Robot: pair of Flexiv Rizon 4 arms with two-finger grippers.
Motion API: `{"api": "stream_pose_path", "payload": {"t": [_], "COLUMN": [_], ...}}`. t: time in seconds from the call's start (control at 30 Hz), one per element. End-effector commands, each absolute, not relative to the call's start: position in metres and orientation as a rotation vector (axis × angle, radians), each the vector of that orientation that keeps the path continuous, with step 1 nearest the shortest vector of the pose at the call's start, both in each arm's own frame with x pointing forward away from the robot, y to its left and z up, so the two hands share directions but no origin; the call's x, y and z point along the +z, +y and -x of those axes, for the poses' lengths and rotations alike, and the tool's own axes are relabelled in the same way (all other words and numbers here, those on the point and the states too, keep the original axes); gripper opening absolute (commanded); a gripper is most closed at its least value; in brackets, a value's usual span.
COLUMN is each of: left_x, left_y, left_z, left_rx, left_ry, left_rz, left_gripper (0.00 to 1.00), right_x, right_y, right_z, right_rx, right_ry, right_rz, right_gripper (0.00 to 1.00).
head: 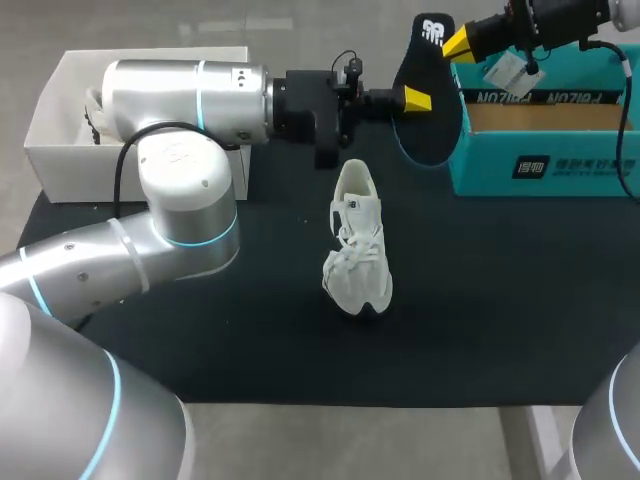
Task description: Take the shoe out of the shoebox, open the shoe tongue, remove and reinsert the insole, then place the shoe into the shoebox
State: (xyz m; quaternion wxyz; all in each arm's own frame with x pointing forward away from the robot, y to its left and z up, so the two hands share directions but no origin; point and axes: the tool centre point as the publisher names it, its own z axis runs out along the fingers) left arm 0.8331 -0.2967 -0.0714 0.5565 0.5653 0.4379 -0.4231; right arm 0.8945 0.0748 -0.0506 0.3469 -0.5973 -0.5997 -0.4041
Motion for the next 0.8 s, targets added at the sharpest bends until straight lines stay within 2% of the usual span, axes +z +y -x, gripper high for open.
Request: {"api": "stream_pose_path", "payload": {"t": [0.03,0.07,0.1,0.13,0.17,0.47,0.8], "left_x": [-0.072,-0.072,-0.072,-0.072,-0.072,-0.067,-0.059], "left_y": [-0.297,-0.297,-0.297,-0.296,-0.296,-0.288,-0.274], "left_z": [-0.833,-0.832,-0.832,-0.832,-0.831,-0.828,-0.826], "left_rx": [-1.003,-1.004,-1.005,-1.006,-1.007,-1.018,-1.021], "left_ry": [1.033,1.033,1.034,1.034,1.034,1.043,1.049], "left_rz": [-1.323,-1.322,-1.323,-1.323,-1.323,-1.311,-1.286], "left_gripper": [0.0,0.0,0.0,0.0,0.0,0.0,0.0], "right_x": [-0.052,-0.051,-0.05,-0.048,-0.046,-0.028,-0.031], "right_y": [0.075,0.075,0.075,0.076,0.076,0.08,0.078], "right_z": [-0.888,-0.888,-0.888,-0.887,-0.888,-0.882,-0.864], "right_rx": [-1.096,-1.102,-1.116,-1.136,-1.151,-1.302,-1.305], "right_ry": [-1.555,-1.558,-1.565,-1.562,-1.566,-1.612,-1.618], "right_rz": [1.551,1.543,1.532,1.528,1.526,1.438,1.423], "right_gripper": [0.24,0.45,0.58,0.94,1.0,1.0,1.0]}}
